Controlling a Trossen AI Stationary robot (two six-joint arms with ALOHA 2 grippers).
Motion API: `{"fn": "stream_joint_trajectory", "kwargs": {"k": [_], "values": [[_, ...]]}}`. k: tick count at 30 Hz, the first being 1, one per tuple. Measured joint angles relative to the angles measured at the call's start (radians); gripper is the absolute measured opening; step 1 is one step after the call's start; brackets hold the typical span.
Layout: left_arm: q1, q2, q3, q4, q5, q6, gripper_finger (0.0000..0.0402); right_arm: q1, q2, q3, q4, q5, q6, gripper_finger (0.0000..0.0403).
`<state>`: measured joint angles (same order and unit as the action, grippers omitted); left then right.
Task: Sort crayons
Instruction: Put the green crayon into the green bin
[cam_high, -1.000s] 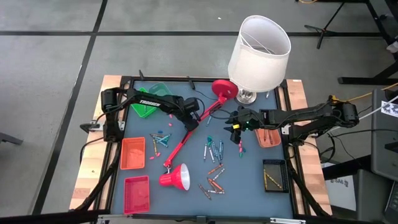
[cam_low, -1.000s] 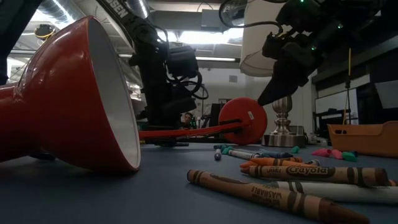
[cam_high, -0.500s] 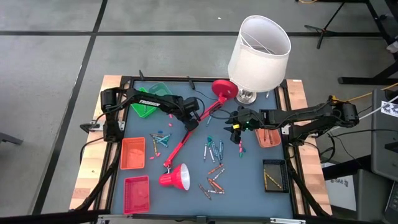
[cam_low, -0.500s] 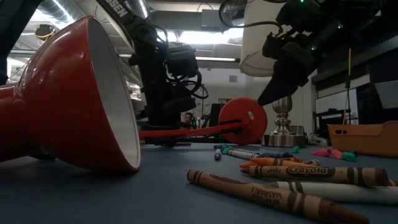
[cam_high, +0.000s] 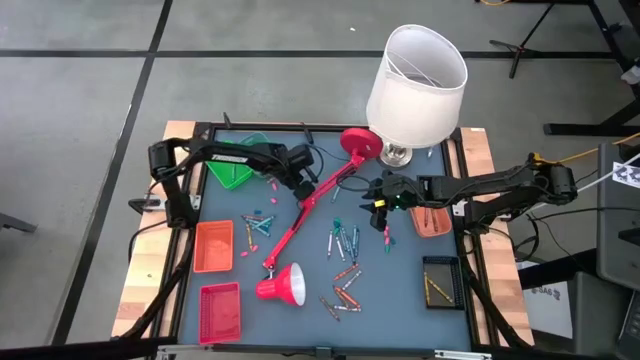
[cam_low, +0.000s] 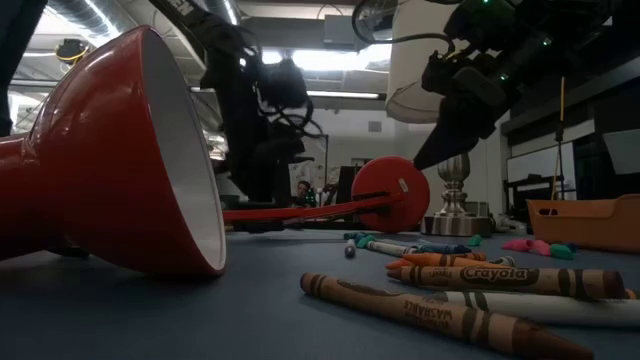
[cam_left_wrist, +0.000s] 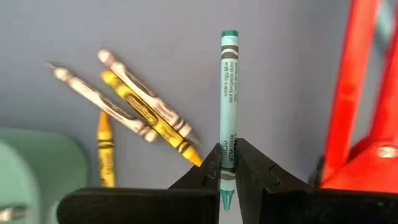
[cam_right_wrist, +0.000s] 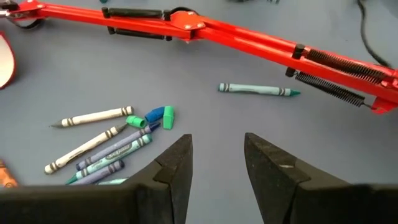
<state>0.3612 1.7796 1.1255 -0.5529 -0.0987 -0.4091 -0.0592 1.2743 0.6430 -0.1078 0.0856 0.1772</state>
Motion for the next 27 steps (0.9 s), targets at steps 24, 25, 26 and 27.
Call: {"fn": "stream_joint_trajectory", "kwargs": {"k": [24, 25, 26, 27], "values": [[0.184, -0.374, 0.003, -0.702, -0.18, -0.034, 0.0012, 0.0, 0.0, 0.0, 0.002, 0.0, 0.0, 0.0143], [0.194, -0.374, 0.003, -0.733, -0.18, -0.042, 0.0012, 0.0, 0.0, 0.0, 0.002, 0.0, 0.0, 0.0143], [0.203, -0.374, 0.003, -0.757, -0.18, -0.051, 0.0012, 0.0, 0.0, 0.0, 0.002, 0.0, 0.0, 0.0143], [0.211, -0.374, 0.003, -0.777, -0.181, -0.057, 0.0012, 0.0, 0.0, 0.0, 0.002, 0.0, 0.0, 0.0143]]}}
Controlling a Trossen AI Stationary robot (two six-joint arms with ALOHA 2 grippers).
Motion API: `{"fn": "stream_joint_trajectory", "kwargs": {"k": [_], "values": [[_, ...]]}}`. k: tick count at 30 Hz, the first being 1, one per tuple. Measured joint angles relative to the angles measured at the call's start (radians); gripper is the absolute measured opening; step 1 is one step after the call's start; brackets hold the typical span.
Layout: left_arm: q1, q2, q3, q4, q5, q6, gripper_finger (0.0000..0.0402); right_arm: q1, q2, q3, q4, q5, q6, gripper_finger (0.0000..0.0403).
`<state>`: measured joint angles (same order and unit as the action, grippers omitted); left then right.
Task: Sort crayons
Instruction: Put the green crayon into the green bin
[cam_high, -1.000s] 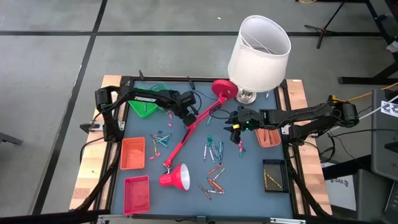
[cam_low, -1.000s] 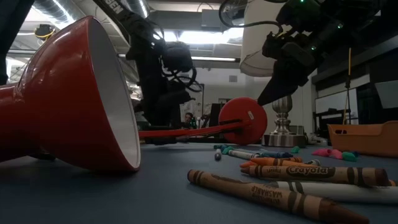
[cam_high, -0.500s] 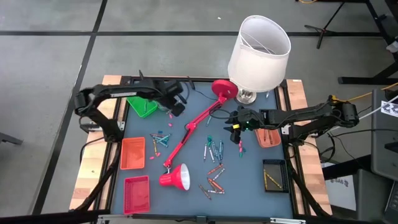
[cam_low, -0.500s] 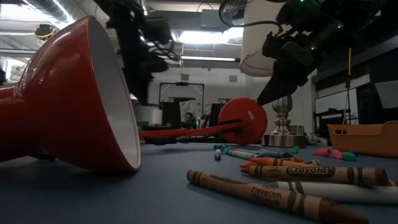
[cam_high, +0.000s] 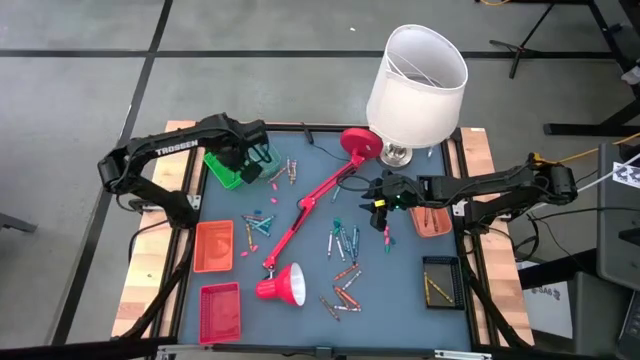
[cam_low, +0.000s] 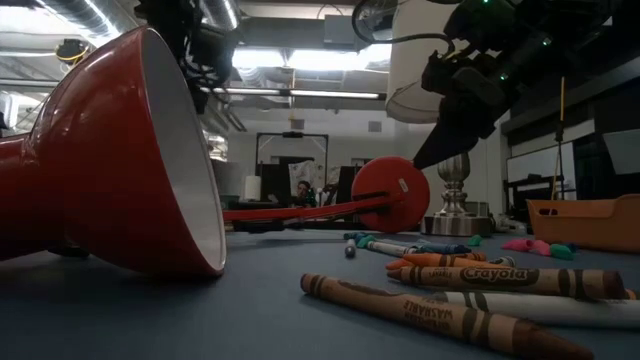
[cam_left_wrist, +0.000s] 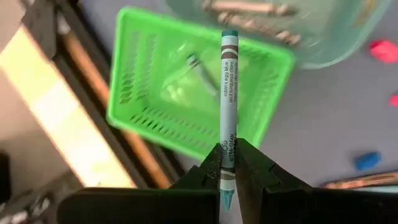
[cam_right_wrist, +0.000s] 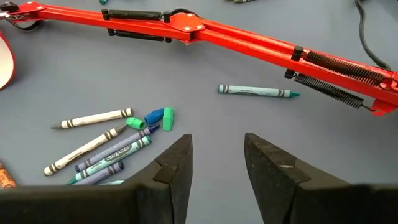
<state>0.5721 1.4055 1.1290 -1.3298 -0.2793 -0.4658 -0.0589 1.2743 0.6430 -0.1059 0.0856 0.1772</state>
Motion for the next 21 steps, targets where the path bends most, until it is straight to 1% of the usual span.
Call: {"fn": "stream_joint_trajectory", "kwargs": {"k": [5, 8, 16, 21], "values": [[0.033, 0.0, 0.0, -0.049, 0.001, -0.054, 0.0012, 0.0, 0.0, 0.0, 0.0, 0.0, 0.0, 0.0143], [0.051, 0.0, 0.0, -0.051, -0.001, -0.073, 0.0012, 0.0, 0.0, 0.0, 0.0, 0.0, 0.0, 0.0143], [0.087, 0.0, 0.0, -0.05, -0.001, -0.075, 0.0013, 0.0, 0.0, 0.0, 0.0, 0.0, 0.0, 0.0143], [0.102, 0.0, 0.0, -0.05, -0.001, -0.055, 0.0032, 0.0, 0.0, 0.0, 0.0, 0.0, 0.0, 0.0143]]}}
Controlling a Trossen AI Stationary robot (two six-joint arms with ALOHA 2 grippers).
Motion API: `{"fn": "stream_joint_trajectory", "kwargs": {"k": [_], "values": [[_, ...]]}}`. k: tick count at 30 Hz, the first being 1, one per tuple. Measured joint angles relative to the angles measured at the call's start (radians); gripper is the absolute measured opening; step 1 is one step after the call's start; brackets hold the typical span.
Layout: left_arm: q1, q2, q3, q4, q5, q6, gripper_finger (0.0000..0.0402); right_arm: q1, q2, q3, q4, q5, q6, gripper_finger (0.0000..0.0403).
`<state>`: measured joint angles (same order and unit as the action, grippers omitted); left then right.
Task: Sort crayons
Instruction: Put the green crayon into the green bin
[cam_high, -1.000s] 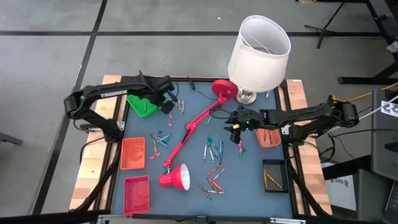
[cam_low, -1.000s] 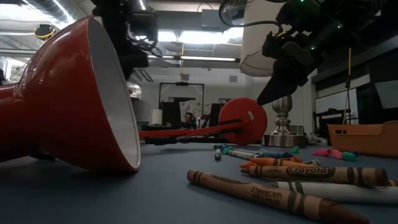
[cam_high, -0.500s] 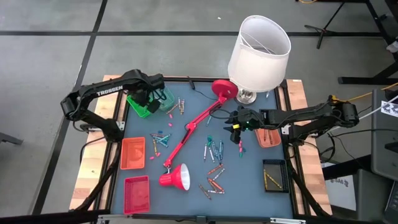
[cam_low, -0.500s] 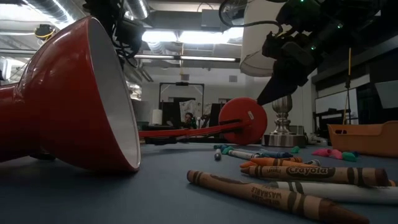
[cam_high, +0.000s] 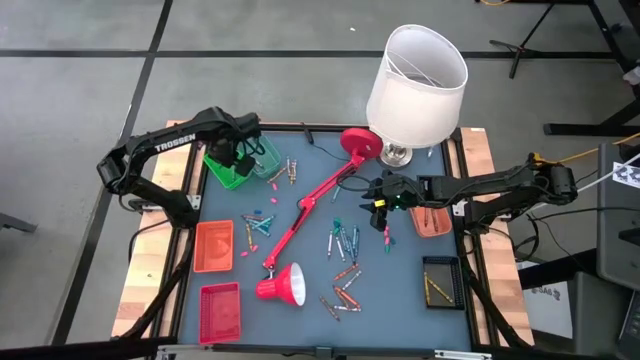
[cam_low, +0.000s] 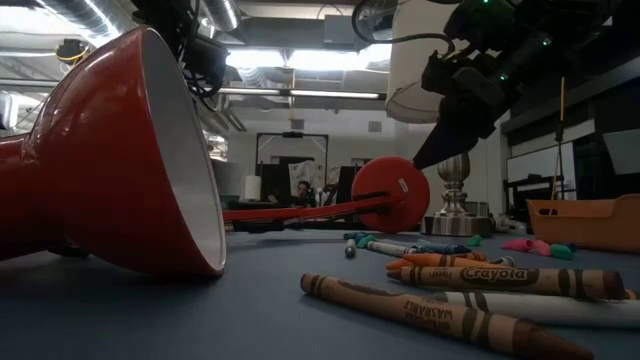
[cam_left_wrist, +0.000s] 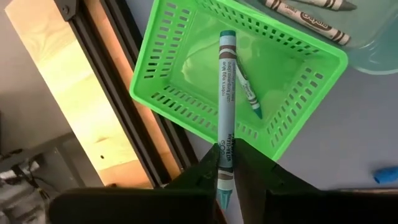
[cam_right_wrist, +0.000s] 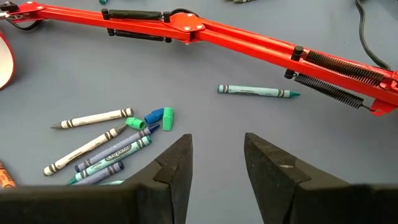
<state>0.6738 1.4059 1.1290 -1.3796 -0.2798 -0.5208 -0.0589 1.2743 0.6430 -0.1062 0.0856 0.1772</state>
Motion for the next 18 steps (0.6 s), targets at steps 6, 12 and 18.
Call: {"fn": "stream_joint_trajectory", "kwargs": {"k": [6, 12, 18], "values": [[0.0, 0.0, 0.0, 0.005, 0.0, 0.057, 0.0068, 0.0, 0.0, 0.0, 0.0, 0.0, 0.0, 0.0143], [0.0, 0.0, 0.0, 0.026, 0.0, 0.057, 0.0094, 0.0, 0.0, 0.0, 0.0, 0.0, 0.0, 0.0143], [0.0, 0.0, 0.0, 0.125, 0.01, 0.058, 0.0102, 0.0, 0.0, 0.0, 0.0, 0.0, 0.0, 0.0143]]}}
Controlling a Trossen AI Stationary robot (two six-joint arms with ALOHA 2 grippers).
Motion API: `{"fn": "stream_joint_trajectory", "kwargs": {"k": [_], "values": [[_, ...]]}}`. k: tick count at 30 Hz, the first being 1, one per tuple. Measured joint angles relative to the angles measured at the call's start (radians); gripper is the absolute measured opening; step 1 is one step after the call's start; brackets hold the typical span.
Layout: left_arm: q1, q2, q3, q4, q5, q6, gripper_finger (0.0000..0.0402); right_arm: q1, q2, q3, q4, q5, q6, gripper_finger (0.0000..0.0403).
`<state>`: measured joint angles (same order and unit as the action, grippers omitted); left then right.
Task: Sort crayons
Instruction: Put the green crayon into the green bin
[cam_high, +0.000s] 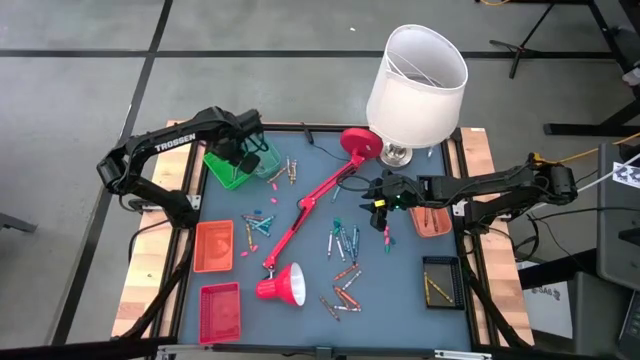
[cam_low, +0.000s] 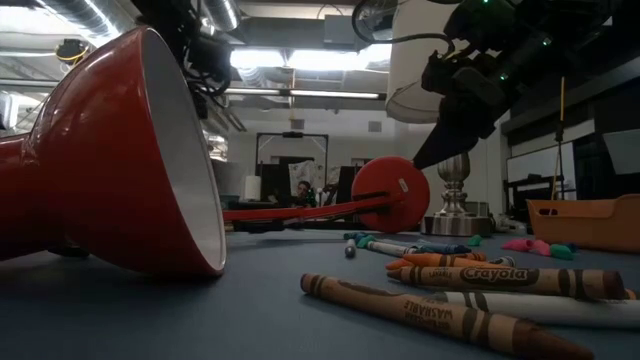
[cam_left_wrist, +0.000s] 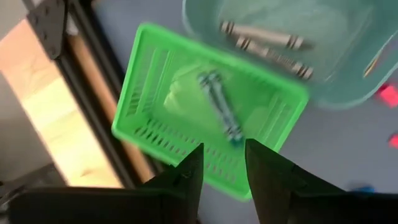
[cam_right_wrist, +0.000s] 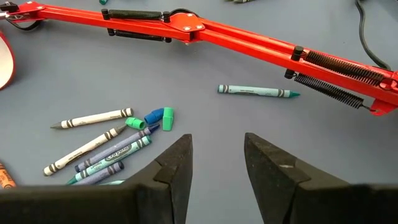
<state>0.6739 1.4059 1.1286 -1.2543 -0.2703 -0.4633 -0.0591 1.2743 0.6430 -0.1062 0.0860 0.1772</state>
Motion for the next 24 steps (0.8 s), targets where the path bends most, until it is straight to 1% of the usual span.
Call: {"fn": "stream_joint_trajectory", "kwargs": {"k": [6, 11, 18, 24], "values": [[-0.001, 0.0, 0.0, 0.135, 0.001, 0.0, 0.0102, 0.0, 0.0, 0.0, 0.0, 0.0, 0.0, 0.0143], [-0.023, 0.0, 0.0, 0.234, 0.002, 0.002, 0.0102, 0.0, 0.0, 0.0, 0.0, 0.0, 0.0, 0.0143], [-0.084, 0.0, 0.0, 0.349, 0.003, 0.002, 0.0102, 0.0, 0.0, 0.0, 0.0, 0.0, 0.0, 0.0143], [-0.149, 0.0, 0.0, 0.402, 0.003, 0.001, 0.0102, 0.0, 0.0, 0.0, 0.0, 0.0, 0.0, 0.0143]]}}
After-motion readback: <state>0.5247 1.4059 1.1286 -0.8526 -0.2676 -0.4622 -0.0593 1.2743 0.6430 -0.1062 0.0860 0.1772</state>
